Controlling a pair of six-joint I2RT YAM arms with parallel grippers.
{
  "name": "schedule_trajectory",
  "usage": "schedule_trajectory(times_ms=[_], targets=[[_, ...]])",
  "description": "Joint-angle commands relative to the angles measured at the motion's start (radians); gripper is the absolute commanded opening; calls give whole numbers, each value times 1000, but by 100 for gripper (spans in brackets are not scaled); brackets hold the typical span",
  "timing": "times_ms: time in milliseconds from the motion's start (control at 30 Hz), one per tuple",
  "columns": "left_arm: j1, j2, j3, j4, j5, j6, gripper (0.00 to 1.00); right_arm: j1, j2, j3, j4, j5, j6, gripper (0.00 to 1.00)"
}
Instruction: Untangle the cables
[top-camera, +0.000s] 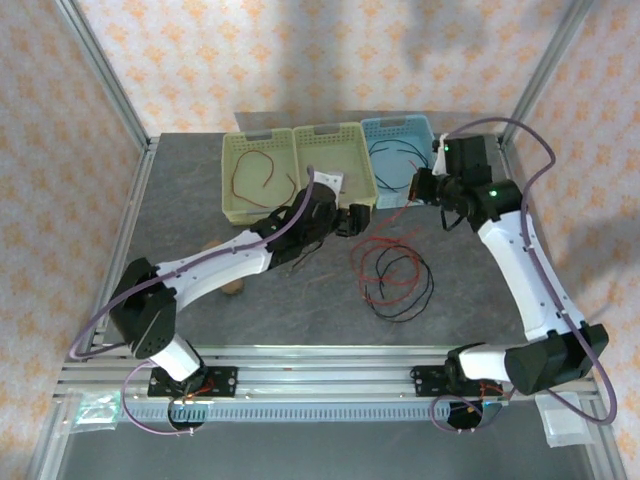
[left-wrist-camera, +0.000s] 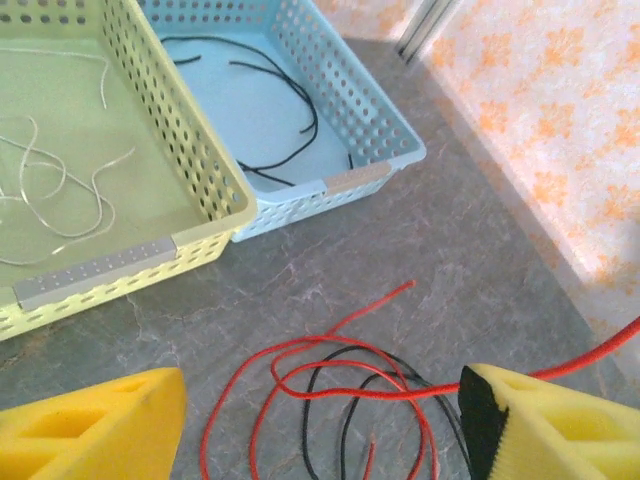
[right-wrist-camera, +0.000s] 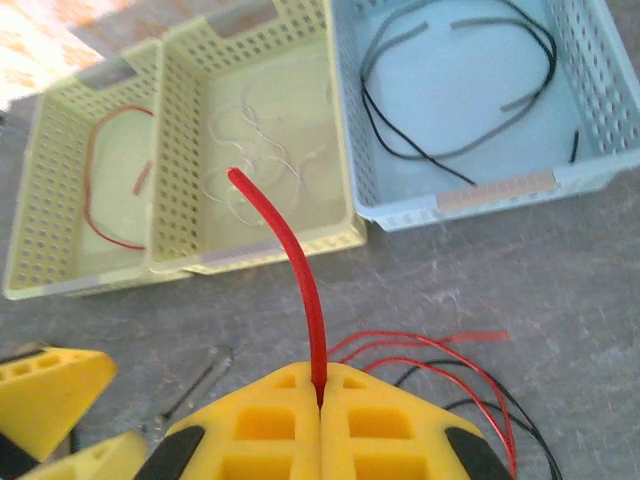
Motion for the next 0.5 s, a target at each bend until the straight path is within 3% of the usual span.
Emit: schedule_trajectory(times_ms=[0,100,233,467], targets=[[13,-76,-86,162,-22,177,84,4,35,105,-98,16,-40,0],[54,-117,-179,281,28,231,89,2,72,199,-146,25,-28,0],[100,-171,-304,476,139,260,96,-2,114,329,-172,-68,24,0],[102,-187,-331,578,344,381,93,-14,175,507,-210,-220,75,0]])
